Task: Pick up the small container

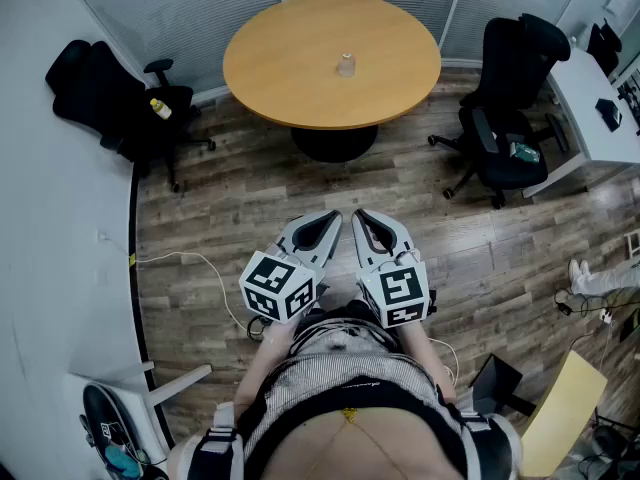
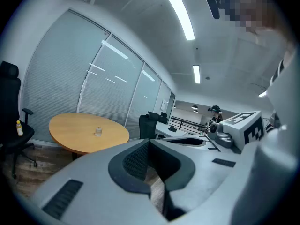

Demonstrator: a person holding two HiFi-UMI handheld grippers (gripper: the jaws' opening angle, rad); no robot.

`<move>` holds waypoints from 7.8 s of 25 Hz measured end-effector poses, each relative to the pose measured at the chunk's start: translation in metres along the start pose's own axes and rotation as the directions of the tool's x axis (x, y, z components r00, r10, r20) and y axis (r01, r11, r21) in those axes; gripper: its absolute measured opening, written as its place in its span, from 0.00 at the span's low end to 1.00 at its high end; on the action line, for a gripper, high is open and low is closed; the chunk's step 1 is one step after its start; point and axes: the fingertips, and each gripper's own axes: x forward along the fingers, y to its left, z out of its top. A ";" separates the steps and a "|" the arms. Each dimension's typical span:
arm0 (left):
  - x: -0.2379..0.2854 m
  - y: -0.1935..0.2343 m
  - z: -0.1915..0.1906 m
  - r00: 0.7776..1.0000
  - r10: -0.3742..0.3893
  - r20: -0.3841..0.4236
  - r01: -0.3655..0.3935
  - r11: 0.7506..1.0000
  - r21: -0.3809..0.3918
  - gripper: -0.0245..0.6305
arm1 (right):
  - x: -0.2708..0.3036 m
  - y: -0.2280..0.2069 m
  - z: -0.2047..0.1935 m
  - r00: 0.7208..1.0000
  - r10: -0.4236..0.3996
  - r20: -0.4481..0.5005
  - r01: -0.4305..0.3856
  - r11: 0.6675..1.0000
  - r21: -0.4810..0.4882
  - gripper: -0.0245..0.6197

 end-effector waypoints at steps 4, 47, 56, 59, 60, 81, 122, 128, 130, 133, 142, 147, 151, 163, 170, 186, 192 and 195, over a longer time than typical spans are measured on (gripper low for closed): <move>0.004 -0.002 -0.002 1.000 0.003 0.002 -0.003 1.000 -0.010 0.04 | -0.002 -0.003 -0.004 0.999 0.029 0.017 -0.030 0.999 0.034 0.08; 0.062 0.034 0.011 0.998 -0.068 -0.001 0.068 0.997 -0.037 0.04 | 0.045 -0.060 0.005 1.000 -0.021 0.016 0.021 1.000 0.023 0.08; 0.081 0.064 0.021 0.996 -0.092 -0.010 0.091 0.995 -0.040 0.04 | 0.086 -0.071 0.013 0.999 -0.035 0.009 0.035 0.999 0.024 0.08; 0.087 0.074 0.023 0.995 -0.100 -0.013 0.099 0.994 -0.044 0.04 | 0.098 -0.073 0.015 0.999 -0.037 0.004 0.037 0.999 0.024 0.08; 0.088 0.077 0.025 0.995 -0.103 -0.014 0.102 0.994 -0.045 0.04 | 0.102 -0.073 0.016 0.999 -0.039 0.001 0.039 0.999 0.024 0.08; 0.072 0.147 0.031 0.993 -0.114 -0.031 0.113 0.992 -0.049 0.04 | 0.169 -0.049 0.015 0.998 -0.050 -0.030 0.051 0.998 0.041 0.08; 0.216 0.214 0.098 1.000 -0.006 0.011 0.006 0.999 -0.053 0.04 | 0.276 -0.176 0.066 0.996 0.091 0.017 -0.092 0.995 0.046 0.08; 0.229 0.224 0.107 1.000 0.006 0.014 -0.005 0.998 -0.059 0.04 | 0.288 -0.188 0.074 0.994 0.101 0.031 -0.103 0.993 0.061 0.07; 0.236 0.225 0.109 1.000 0.006 0.015 -0.005 0.998 -0.059 0.04 | 0.289 -0.195 0.072 0.995 0.096 0.020 -0.097 0.994 0.056 0.07; 0.246 0.222 0.109 1.000 0.006 0.010 -0.006 0.998 -0.063 0.04 | 0.290 -0.206 0.068 0.996 0.089 0.002 -0.089 0.995 0.041 0.07; 0.268 0.213 0.104 0.999 0.041 0.016 -0.040 0.996 -0.076 0.04 | 0.290 -0.223 0.061 0.990 0.142 -0.021 -0.142 0.990 0.008 0.07; 0.277 0.211 0.101 0.998 0.055 0.012 -0.054 0.994 -0.090 0.04 | 0.292 -0.229 0.063 0.987 0.157 -0.018 -0.157 0.987 0.015 0.07; 0.280 0.211 0.099 0.998 0.057 0.011 -0.056 0.994 -0.093 0.04 | 0.295 -0.231 0.059 0.985 0.170 -0.023 -0.169 0.985 0.019 0.07; 0.297 0.252 0.110 1.000 -0.005 -0.003 0.005 0.997 -0.080 0.04 | 0.334 -0.240 0.067 0.994 0.102 -0.029 -0.100 0.994 0.042 0.07; 0.331 0.281 0.134 0.995 -0.101 -0.022 0.100 0.994 -0.035 0.04 | 0.373 -0.272 0.086 1.000 0.014 -0.010 -0.013 0.999 0.050 0.07; 0.365 0.344 0.153 0.991 -0.126 -0.051 0.123 0.991 -0.054 0.04 | 0.445 -0.291 0.098 0.999 -0.004 -0.043 0.007 0.998 0.058 0.07; 0.373 0.349 0.154 0.991 -0.125 -0.052 0.121 0.991 -0.064 0.04 | 0.452 -0.299 0.096 0.999 -0.006 -0.054 0.010 0.998 0.060 0.07; 0.373 0.354 0.154 0.991 -0.124 -0.053 0.120 0.990 -0.072 0.04 | 0.457 -0.298 0.095 0.998 -0.006 -0.057 0.010 0.998 0.064 0.07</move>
